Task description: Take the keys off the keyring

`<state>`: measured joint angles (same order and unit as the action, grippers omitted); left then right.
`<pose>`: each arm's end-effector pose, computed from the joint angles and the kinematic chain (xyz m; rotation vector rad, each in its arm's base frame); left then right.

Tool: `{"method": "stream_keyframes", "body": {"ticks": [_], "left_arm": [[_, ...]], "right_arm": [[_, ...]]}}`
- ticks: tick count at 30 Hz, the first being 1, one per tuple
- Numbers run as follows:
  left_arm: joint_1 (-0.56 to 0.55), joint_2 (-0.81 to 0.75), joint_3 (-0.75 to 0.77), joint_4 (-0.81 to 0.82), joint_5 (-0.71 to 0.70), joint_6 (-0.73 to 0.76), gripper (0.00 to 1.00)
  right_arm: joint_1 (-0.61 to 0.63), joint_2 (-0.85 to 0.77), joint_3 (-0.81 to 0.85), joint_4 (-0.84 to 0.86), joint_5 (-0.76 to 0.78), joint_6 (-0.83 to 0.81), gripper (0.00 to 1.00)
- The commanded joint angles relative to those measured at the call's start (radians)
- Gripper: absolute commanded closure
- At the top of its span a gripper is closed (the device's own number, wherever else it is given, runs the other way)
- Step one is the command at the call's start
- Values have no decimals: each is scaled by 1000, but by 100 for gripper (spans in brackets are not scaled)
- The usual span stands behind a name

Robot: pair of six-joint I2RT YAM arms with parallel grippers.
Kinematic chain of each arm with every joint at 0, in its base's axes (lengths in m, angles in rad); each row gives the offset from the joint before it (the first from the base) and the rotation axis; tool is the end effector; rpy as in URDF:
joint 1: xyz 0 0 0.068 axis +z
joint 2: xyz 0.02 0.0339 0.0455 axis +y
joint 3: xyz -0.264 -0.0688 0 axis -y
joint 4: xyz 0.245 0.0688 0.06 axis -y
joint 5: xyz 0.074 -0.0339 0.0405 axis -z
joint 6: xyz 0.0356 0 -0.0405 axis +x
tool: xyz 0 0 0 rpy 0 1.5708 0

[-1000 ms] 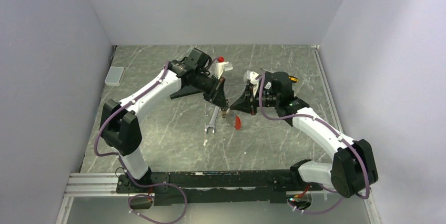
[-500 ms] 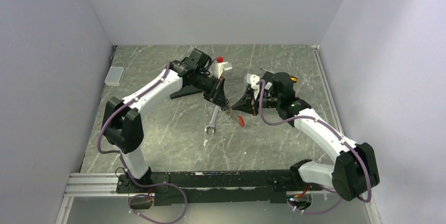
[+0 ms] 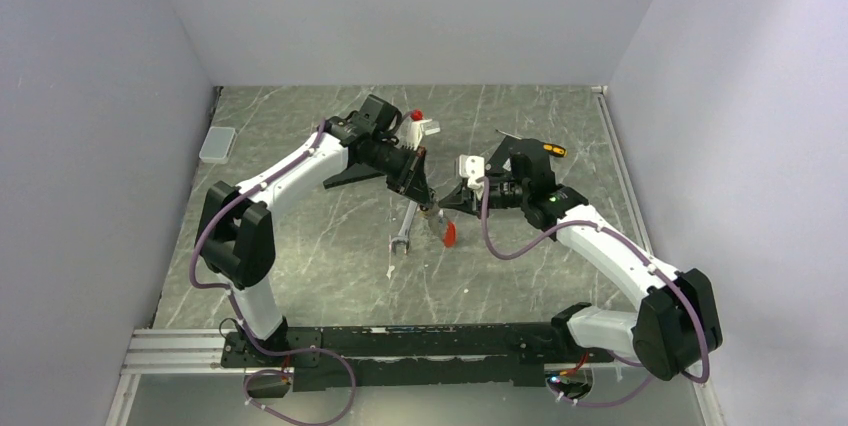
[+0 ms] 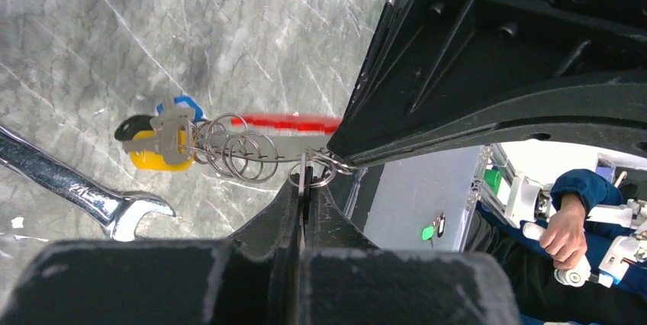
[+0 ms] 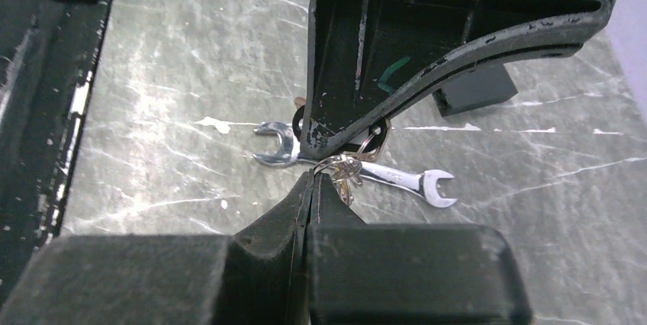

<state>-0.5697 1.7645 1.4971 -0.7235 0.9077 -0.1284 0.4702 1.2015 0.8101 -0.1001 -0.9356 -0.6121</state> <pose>0.3011 -0.2262 0.2855 0.9200 2.4062 -1.4287 0.2170 0.1424 0.2768 -1.4437 1.3072 0.8602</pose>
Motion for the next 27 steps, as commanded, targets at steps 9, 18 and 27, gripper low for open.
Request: {"method": "stream_keyframes", "body": {"ticks": [9,18,27], "left_arm": [[4,-14,-7,27,11,2,100],[4,-39,-7,20,-2,17,100],[4,-66,-20,13,16,39,100]], "right_arm": [[33,-31,-26,55,175,-203,100],[25,0,36,26,158,75,56],[-64,30,44,35,-8,374,54]]}}
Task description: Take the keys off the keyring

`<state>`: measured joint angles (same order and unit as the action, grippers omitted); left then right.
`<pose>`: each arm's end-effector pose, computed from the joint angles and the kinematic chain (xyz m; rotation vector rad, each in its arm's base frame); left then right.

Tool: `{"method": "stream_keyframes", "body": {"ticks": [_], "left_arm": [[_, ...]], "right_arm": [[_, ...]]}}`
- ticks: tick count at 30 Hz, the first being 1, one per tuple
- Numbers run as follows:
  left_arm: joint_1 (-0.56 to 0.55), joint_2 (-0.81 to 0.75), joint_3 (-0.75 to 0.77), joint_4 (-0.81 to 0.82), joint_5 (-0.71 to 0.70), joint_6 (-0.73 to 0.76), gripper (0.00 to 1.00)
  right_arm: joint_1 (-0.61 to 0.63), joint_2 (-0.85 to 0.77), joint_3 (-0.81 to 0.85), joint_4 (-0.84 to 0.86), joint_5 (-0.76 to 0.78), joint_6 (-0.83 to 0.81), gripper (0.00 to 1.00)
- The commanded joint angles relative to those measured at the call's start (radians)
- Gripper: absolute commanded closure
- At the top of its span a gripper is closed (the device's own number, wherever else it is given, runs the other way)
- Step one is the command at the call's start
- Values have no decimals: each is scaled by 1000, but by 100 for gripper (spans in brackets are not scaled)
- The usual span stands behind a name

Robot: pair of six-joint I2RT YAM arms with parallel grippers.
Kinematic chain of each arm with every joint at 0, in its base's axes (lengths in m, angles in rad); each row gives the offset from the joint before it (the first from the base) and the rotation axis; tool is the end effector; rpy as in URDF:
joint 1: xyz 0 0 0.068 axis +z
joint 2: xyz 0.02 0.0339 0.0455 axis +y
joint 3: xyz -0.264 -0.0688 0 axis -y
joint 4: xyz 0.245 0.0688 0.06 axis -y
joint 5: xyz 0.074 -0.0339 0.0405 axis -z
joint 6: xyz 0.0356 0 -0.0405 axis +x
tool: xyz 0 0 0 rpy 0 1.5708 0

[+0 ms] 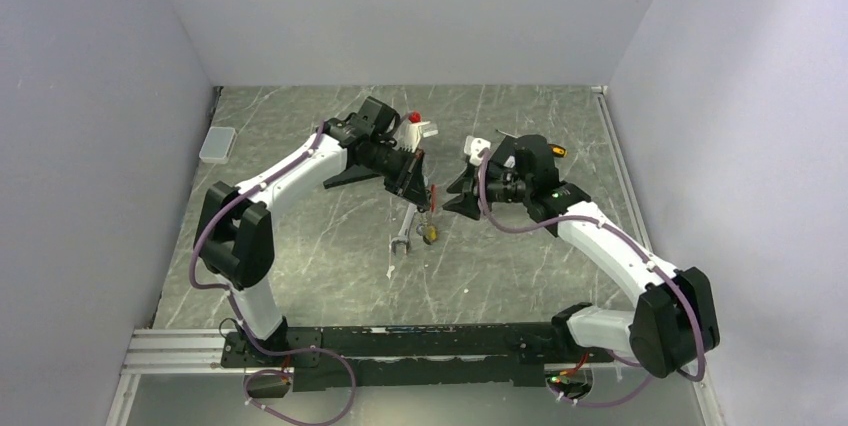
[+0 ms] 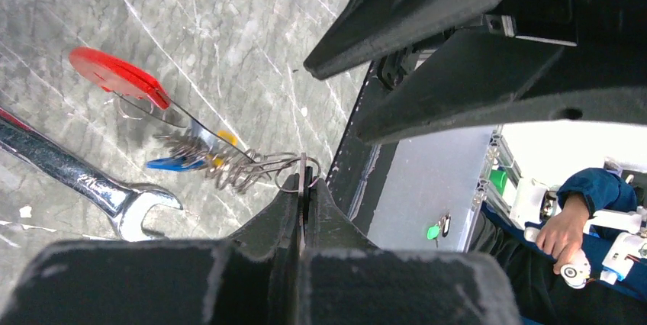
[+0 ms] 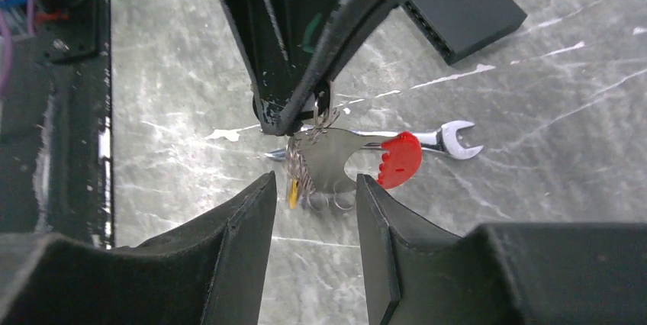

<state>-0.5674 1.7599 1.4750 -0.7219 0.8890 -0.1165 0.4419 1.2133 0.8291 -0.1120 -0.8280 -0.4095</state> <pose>0.2998 -0.2239 0.2800 0.9188 2.4220 -1.4007 0.2270 0.1364 0.2779 -1.2594 1.5519 0.8681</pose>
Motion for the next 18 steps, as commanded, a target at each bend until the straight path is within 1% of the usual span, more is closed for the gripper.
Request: {"method": "stream_keyframes", "body": {"ticks": [1,4,7,13,18], "left_arm": [[1,-62,1,12,42,29,100],[1,-66,-3,12,58,44,100],[0,-69,-8,9,68,59,100],[-4,-71,-8,7,74,66,100],[-10,-70,-8,6,82,69,100]], "right_arm": [[-43,29,30,56,-133,200,55],[-59,68,47,82,-200,274,63],[-63,94,57,98,-233,321,64],[-64,93,23,222,-273,405,73],[-63,124,34,259,-291,461,73]]}}
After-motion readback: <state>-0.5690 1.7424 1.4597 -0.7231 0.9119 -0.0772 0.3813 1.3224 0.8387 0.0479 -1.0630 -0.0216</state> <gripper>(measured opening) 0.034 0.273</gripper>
